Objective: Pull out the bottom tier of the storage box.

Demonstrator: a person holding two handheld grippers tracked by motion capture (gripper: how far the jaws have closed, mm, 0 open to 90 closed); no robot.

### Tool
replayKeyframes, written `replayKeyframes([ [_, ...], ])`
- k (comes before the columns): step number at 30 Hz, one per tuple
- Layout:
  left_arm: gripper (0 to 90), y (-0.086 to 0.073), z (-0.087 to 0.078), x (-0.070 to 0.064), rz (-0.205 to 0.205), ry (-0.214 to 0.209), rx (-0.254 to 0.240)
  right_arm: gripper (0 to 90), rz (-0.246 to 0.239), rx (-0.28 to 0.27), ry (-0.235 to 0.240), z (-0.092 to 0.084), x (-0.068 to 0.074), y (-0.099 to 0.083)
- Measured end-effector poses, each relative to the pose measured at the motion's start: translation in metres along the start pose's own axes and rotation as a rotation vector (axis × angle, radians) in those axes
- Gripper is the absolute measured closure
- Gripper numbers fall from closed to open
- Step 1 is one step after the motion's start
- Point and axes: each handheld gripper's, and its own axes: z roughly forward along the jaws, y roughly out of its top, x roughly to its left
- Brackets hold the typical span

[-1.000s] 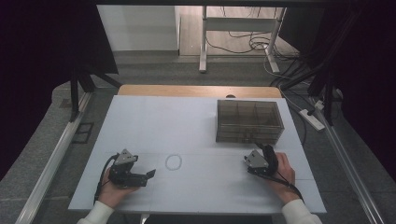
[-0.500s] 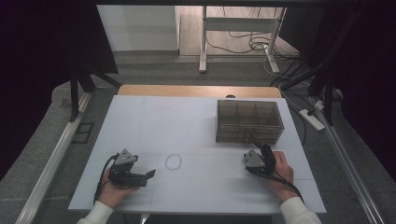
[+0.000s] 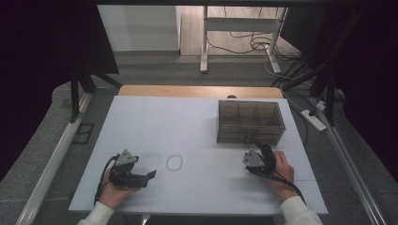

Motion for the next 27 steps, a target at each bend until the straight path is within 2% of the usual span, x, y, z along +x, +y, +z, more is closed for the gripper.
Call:
replayKeyframes([
  [11,7.7,0.000,0.000,0.000,-0.001,-0.001,0.001,43.7,0.007,-0.002,-0.008,0.004,0.000,0.001],
  [20,7.7,0.000,0.001,0.001,-0.003,-0.001,0.003,45.8,-0.014,0.006,-0.017,0.010,0.001,0.002],
  [21,7.7,0.000,0.000,0.000,-0.003,-0.001,0.002,45.9,-0.029,0.014,-0.016,0.010,0.000,0.002],
  [27,7.7,0.000,0.000,0.000,-0.001,-0.002,0.000,46.9,-0.032,0.012,-0.023,0.013,-0.001,0.002],
])
